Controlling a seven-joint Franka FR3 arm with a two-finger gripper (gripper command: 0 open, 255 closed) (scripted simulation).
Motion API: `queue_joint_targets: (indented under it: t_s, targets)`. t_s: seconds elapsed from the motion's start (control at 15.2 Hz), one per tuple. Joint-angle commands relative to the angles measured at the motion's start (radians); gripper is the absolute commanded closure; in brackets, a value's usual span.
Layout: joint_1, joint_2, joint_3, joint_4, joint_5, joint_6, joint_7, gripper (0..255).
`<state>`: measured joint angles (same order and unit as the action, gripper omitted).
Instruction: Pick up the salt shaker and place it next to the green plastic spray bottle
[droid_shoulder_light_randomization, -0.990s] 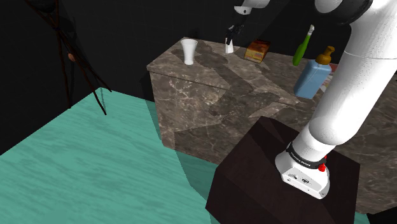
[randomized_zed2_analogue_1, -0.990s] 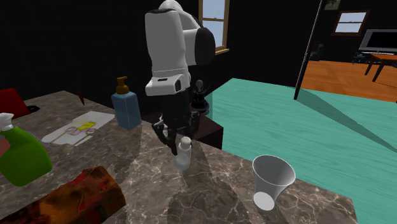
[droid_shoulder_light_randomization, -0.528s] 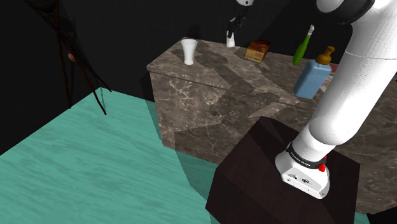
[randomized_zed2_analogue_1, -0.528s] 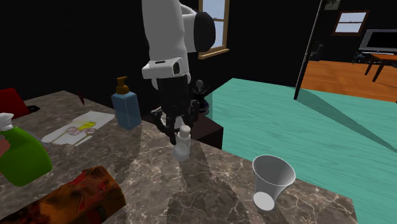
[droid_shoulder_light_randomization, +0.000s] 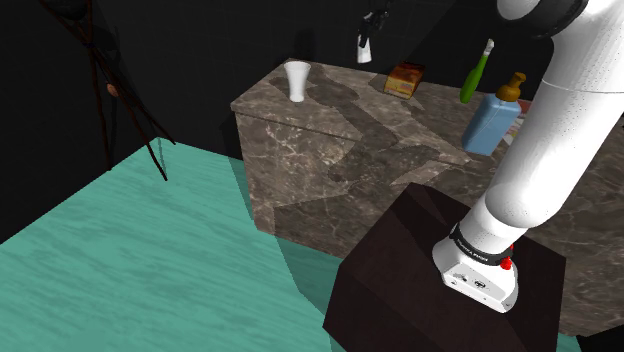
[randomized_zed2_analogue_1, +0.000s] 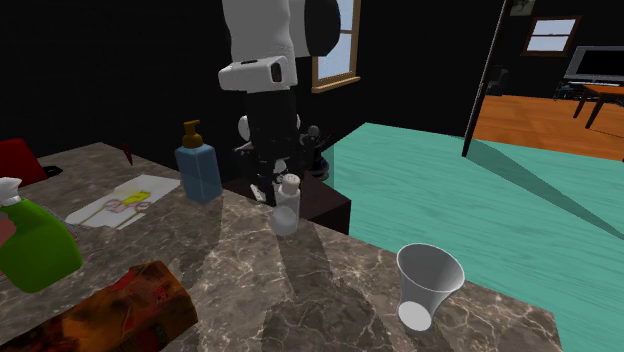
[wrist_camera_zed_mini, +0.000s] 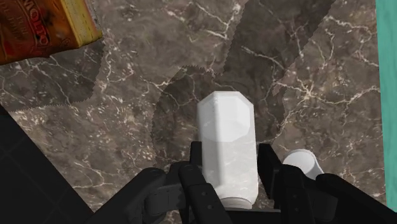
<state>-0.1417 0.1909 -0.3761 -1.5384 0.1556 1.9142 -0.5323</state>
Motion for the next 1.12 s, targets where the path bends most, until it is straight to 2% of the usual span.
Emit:
queue_joint_targets:
  t_s: [0.0,1.06]
  targets:
    - [-0.003,0.001,-0.001,0.030,0.000,-0.029,0.001,255]
    - [-0.037,0.077,-0.008,0.351,0.028,-0.280,0.008,255]
